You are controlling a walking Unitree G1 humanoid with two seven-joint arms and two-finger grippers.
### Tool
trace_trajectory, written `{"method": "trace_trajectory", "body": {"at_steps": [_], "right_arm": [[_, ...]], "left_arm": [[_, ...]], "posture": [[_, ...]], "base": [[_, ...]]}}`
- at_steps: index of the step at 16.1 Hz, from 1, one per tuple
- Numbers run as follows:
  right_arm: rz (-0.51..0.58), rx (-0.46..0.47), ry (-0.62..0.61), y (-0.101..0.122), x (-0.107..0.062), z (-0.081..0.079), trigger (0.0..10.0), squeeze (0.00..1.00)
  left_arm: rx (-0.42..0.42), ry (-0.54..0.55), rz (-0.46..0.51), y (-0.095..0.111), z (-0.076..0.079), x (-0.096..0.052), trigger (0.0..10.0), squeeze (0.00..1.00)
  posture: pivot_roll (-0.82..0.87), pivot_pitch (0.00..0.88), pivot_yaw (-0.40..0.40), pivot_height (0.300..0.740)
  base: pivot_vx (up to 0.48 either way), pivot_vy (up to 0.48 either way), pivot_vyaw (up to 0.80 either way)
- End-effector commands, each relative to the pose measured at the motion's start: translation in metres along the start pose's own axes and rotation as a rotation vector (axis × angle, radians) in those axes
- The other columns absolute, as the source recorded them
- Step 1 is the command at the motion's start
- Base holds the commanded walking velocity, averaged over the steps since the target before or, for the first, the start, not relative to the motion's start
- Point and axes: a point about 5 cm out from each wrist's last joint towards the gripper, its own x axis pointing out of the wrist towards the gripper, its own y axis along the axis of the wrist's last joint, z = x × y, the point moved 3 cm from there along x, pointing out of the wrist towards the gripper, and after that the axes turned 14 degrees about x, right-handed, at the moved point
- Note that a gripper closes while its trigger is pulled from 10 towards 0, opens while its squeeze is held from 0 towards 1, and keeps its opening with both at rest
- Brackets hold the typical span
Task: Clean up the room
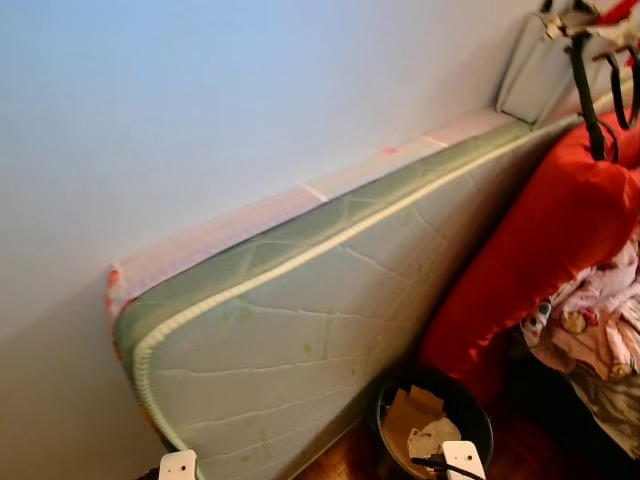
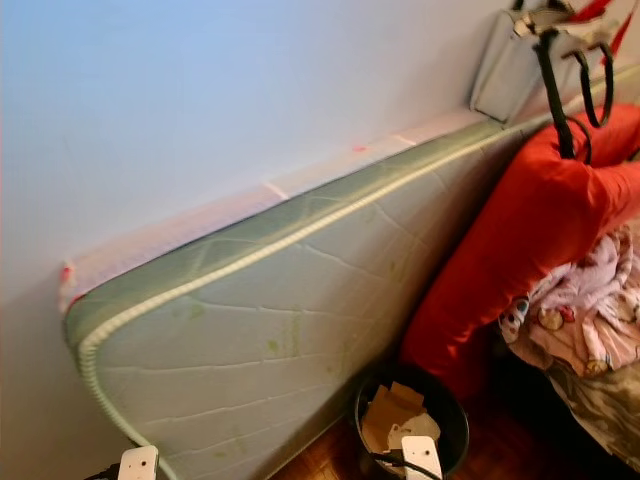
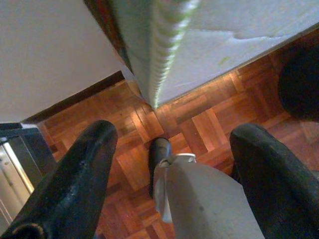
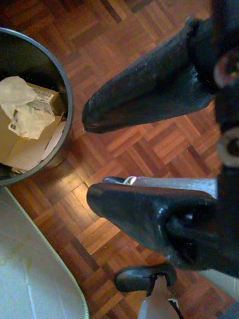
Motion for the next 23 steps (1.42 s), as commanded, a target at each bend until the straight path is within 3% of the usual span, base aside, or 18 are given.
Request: {"method": "trace_trajectory", "body": {"at_steps": [1, 6, 7, 13, 19, 23], "right_arm": [[0.122, 0.149, 0.039, 0.0785, 0.0017, 0.0073, 10.0, 1.00], [0.126, 0.150, 0.035, 0.0787, 0.0017, 0.0078, 10.0, 1.00], [0.132, 0.155, 0.030, 0.0791, 0.0016, 0.0081, 10.0, 0.00], [0.120, 0.163, 0.012, 0.0774, 0.0019, 0.0096, 10.0, 0.00], [0.112, 0.147, 0.018, 0.0770, 0.0020, 0.0089, 10.0, 0.00], [0.129, 0.161, 0.020, 0.0783, 0.0018, 0.0085, 10.0, 0.00]], "left_arm": [[0.193, -0.139, -0.061, -0.0056, 0.0416, -0.0001, 10.0, 0.00], [0.195, -0.140, -0.061, -0.0058, 0.0417, -0.0002, 10.0, 0.00], [0.198, -0.140, -0.061, -0.0057, 0.0416, -0.0001, 10.0, 0.00], [0.238, -0.147, -0.047, -0.0035, 0.0417, 0.0001, 10.0, 0.00], [0.234, -0.142, -0.046, -0.0034, 0.0410, 0.0002, 10.0, 0.00], [0.234, -0.145, -0.043, -0.0032, 0.0412, 0.0001, 10.0, 0.00]], "posture": [[0.12, 0.000, -0.142, 0.740], [0.12, 0.000, -0.144, 0.740], [0.12, 0.000, -0.144, 0.740], [0.12, 0.000, -0.143, 0.740], [0.12, 0.000, -0.144, 0.740], [0.11, 0.000, -0.145, 0.740]], "base": [[0.000, 0.000, 0.00], [0.000, 0.000, 0.00], [0.000, 0.000, 0.00], [0.000, 0.000, 0.00], [0.000, -0.331, -0.68], [0.000, -0.332, 0.00]]}}
